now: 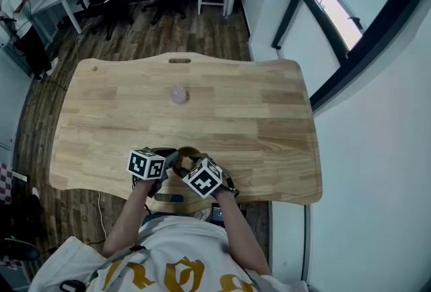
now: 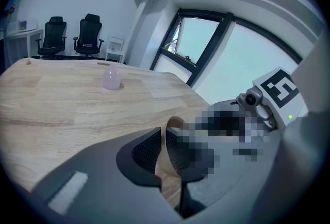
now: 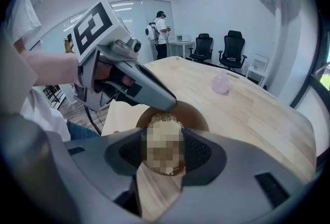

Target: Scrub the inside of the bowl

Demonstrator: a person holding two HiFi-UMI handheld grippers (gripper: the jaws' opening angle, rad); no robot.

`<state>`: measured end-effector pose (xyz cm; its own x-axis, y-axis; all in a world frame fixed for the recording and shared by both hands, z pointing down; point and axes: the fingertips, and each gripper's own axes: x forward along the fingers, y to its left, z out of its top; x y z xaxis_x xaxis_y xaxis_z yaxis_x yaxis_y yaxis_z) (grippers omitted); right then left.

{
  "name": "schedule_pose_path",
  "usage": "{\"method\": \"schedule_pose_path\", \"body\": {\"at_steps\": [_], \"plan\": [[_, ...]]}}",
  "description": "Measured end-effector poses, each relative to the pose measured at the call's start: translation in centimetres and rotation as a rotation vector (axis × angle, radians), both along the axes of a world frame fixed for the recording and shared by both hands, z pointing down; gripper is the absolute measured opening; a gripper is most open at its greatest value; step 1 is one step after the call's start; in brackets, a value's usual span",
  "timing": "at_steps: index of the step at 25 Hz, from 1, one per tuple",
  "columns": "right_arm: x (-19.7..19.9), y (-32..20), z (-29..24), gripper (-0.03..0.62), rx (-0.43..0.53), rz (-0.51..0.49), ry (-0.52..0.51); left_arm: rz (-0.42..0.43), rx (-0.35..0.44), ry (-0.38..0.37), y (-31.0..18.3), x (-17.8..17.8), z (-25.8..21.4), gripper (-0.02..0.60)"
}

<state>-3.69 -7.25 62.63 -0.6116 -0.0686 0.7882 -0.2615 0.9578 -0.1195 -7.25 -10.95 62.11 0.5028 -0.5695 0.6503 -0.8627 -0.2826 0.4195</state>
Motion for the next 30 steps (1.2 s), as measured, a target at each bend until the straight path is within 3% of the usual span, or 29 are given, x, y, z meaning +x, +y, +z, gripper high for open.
{"method": "schedule_pose_path", "body": {"at_steps": [15, 30], "plan": [[1.2, 1.5, 0.4, 0.184, -0.080, -0.084, 0.075, -0.003, -0.008, 0.021, 0.5, -0.3, 0.4, 0.026], [2.9, -0.5, 1.4, 0.184, -0.005, -0.035, 0.145, 0.034, -0.034, 0.053, 0.6, 1.3, 1.4, 0.028]]}}
